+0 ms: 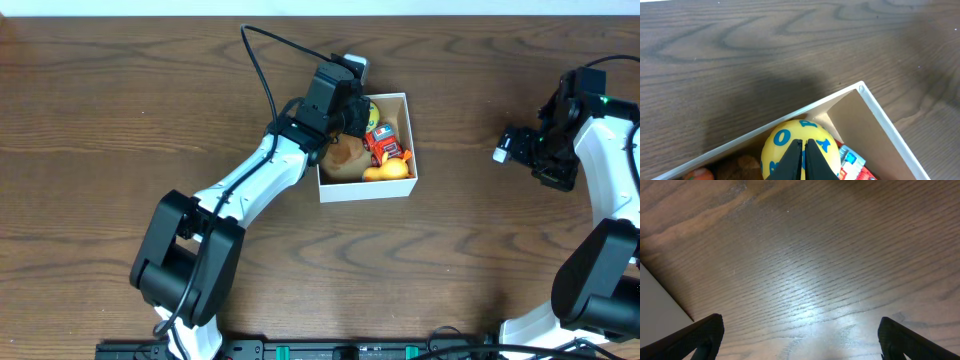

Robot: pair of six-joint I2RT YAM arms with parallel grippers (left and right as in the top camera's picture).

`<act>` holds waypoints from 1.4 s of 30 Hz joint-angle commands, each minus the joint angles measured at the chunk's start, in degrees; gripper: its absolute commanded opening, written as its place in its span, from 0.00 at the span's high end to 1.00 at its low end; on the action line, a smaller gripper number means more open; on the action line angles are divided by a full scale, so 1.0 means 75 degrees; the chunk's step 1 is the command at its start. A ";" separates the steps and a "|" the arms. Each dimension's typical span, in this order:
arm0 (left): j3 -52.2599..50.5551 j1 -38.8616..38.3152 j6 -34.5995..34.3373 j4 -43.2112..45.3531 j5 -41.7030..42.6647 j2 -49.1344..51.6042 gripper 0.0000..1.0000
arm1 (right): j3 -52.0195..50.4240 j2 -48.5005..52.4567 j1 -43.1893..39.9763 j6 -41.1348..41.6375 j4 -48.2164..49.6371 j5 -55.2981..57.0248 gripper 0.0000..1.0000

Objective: Pack container
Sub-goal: 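Carry the yellow ball into the box and release it, then move the left gripper to the green toy and grasp it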

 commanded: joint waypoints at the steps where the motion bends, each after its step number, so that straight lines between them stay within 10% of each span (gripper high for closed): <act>1: 0.0038 0.0009 0.0050 0.0020 -0.0032 0.0303 0.94 | -0.0003 -0.0032 -0.0029 -0.0073 -0.0015 -0.0006 0.01; 22: 0.0038 0.0166 0.0026 0.0023 -0.0009 -0.0434 0.94 | -0.0003 -0.0032 -0.0029 -0.0076 -0.0038 -0.0003 0.01; 27: 0.0038 0.0335 0.0026 -0.0522 -0.0498 -0.1547 0.02 | -0.0003 -0.0032 -0.0029 -0.0085 -0.0020 -0.0003 0.01; 42: 0.0038 0.4919 -0.1241 -0.6612 -0.1655 -0.4739 0.02 | -0.0003 -0.0032 -0.0029 -0.0076 -0.0181 -0.0006 0.01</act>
